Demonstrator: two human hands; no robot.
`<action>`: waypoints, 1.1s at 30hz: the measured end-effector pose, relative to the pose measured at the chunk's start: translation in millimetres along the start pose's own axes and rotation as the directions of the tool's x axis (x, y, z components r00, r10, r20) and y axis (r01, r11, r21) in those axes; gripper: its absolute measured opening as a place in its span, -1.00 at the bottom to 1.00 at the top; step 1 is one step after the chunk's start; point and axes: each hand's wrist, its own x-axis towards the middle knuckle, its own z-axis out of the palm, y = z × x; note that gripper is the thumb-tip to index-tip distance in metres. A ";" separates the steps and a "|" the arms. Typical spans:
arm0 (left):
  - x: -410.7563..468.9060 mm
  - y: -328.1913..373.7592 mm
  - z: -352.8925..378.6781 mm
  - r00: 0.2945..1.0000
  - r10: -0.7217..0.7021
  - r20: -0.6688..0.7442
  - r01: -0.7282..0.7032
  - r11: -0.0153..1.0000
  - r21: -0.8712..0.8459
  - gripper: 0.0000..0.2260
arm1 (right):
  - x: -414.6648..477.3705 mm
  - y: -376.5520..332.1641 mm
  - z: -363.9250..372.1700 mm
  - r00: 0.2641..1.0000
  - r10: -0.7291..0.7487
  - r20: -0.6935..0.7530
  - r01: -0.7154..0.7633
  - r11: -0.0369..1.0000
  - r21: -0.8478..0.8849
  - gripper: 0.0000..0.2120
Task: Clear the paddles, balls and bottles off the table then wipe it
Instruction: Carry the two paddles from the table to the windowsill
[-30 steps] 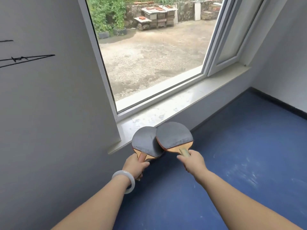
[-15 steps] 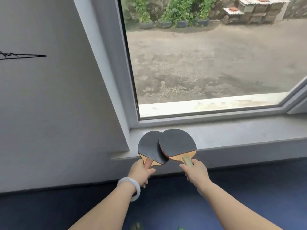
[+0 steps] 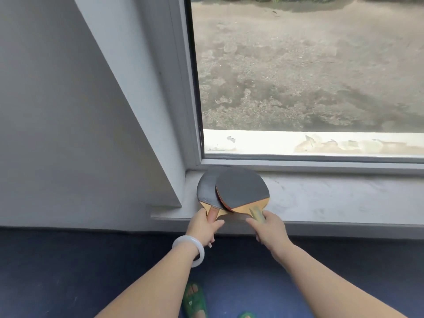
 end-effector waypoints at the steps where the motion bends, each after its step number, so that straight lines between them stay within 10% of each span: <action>1: 4.2 -3.7 0.8 1.000 -0.001 0.002 0.001 1.000 0.007 -0.75 | 4.2 -0.3 3.2 1.000 -0.001 0.005 0.001 1.000 -0.008 -0.80; 33: 24.5 -31.0 7.0 0.999 0.013 -0.043 -0.013 1.000 0.002 -0.67 | 32.3 21.8 63.2 0.989 -0.011 0.150 -0.005 0.995 0.100 -0.87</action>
